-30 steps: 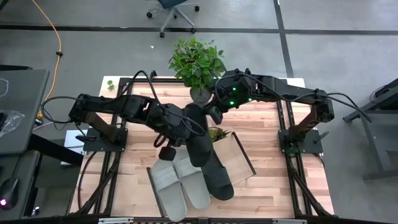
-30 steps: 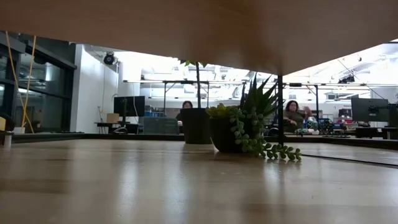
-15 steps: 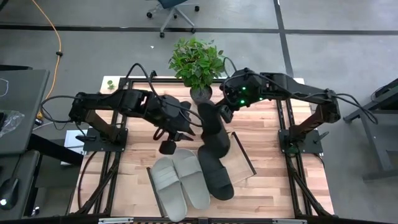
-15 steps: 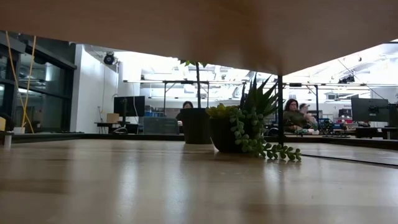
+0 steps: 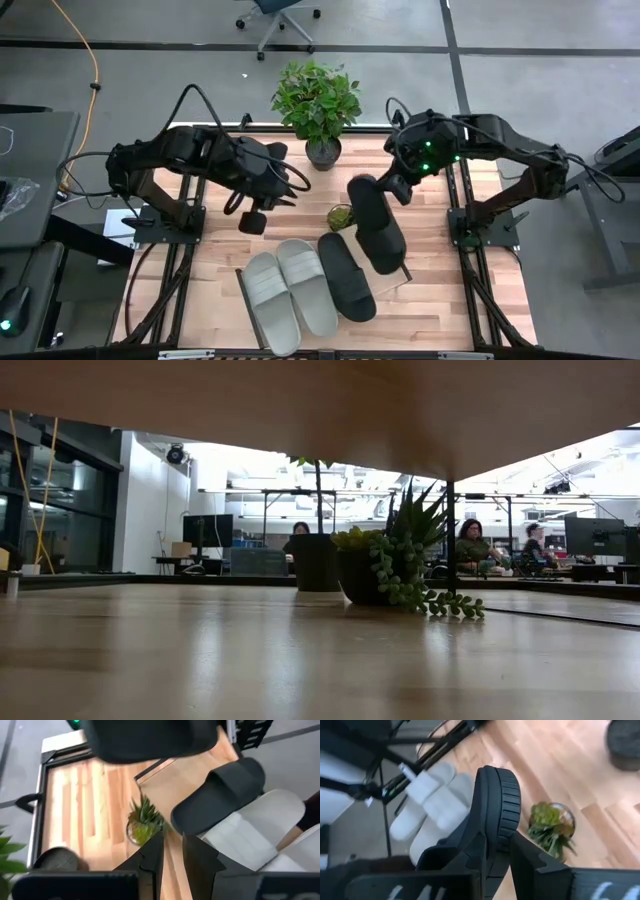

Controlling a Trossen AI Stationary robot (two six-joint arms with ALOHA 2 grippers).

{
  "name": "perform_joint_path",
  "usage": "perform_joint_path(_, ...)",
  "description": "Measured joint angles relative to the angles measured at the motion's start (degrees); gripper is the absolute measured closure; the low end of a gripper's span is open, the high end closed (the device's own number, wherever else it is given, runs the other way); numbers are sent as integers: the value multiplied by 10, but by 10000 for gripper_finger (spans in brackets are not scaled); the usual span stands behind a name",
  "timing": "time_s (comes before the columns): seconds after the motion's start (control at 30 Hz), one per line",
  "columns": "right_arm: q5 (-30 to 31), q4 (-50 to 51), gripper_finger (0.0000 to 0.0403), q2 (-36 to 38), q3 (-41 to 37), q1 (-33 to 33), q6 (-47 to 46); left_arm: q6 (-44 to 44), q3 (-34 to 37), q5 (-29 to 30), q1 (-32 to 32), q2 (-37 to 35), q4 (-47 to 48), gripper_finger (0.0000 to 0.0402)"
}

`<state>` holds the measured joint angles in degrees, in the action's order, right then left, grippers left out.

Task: Pick and place slides into the shelf
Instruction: Put the black slipper on the shelf

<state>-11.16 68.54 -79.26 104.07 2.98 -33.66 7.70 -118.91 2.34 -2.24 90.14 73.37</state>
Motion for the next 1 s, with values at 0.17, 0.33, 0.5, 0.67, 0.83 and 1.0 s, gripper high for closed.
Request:
perform_joint_path(0.17, -30, 19, 365, -5, 0, -11, 19, -4, -3, 7, 0, 0, 23, 345)
perform_joint_path(0.33, -21, 33, 365, -17, 0, -20, 23, -11, -3, 7, 0, 1, 35, 344)
perform_joint_path(0.5, 24, 47, 364, -29, 0, -41, 4, -20, -3, 7, 0, 1, 37, 344)
perform_joint_path(0.67, 25, 49, 364, -36, -15, -67, -32, -20, -3, 7, 0, 1, 50, 344)
perform_joint_path(0.83, 18, 14, 364, -35, -75, -92, -54, -20, -3, 7, 0, 1, 53, 344)
perform_joint_path(1.0, 1, -34, 364, -19, -118, -94, -73, -20, -3, 7, 0, 1, 69, 344)
